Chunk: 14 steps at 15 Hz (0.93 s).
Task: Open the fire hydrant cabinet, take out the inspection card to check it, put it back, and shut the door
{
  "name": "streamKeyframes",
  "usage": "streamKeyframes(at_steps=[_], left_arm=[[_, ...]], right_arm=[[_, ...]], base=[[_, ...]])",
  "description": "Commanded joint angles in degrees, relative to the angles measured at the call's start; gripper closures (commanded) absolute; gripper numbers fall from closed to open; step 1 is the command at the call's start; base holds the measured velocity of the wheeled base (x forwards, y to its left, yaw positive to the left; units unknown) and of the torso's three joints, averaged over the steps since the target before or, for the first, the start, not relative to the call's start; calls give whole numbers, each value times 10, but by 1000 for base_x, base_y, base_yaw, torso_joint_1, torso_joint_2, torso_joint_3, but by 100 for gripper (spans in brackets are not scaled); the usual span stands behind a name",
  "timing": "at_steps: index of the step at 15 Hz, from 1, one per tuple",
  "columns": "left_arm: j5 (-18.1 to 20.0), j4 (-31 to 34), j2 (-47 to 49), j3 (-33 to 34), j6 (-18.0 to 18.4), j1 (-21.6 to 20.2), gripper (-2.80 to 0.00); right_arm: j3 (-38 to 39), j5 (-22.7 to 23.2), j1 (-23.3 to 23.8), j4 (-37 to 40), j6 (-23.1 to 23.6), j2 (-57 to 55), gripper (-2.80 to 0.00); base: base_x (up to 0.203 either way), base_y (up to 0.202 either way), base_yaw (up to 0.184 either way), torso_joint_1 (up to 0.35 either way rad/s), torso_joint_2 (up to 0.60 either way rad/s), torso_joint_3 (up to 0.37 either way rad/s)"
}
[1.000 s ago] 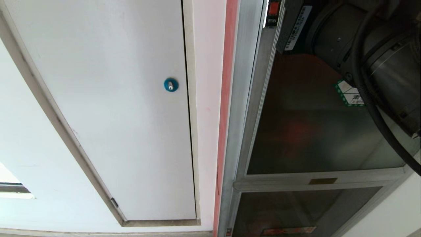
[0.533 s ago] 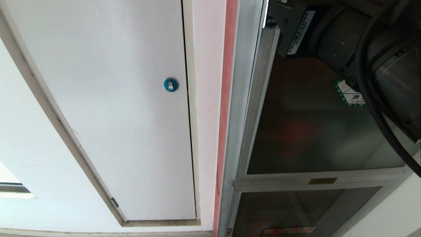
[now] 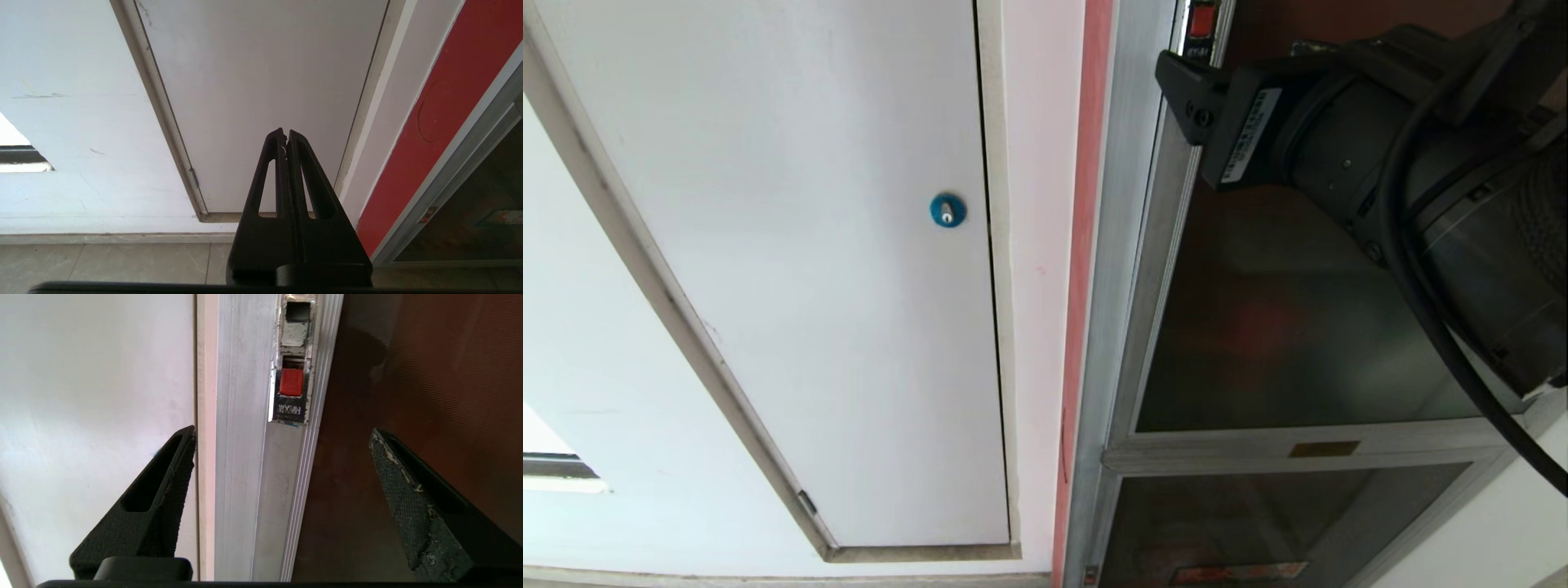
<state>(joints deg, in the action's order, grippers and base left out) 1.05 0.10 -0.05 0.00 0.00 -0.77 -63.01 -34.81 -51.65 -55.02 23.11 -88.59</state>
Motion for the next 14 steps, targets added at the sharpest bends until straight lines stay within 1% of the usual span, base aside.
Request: streamKeyframes(at_steps=[1,4,9,14], left_arm=[[0,0,0,0,0,0,0],[0,0,0,0,0,0,0],[0,0,0,0,0,0,0],[0,0,0,0,0,0,0]], right_arm=[[23,-1,0,-28,3,7,-280],[16,-1,0,-28,6,4,-280],[-29,-2,2,-26,15,-19,-280],[-82,-1,17,-25,23,-49,-280]], base=[[0,0,0,0,0,0],[0,0,0,0,0,0],[0,0,0,0,0,0],[0,0,0,0,0,0]])
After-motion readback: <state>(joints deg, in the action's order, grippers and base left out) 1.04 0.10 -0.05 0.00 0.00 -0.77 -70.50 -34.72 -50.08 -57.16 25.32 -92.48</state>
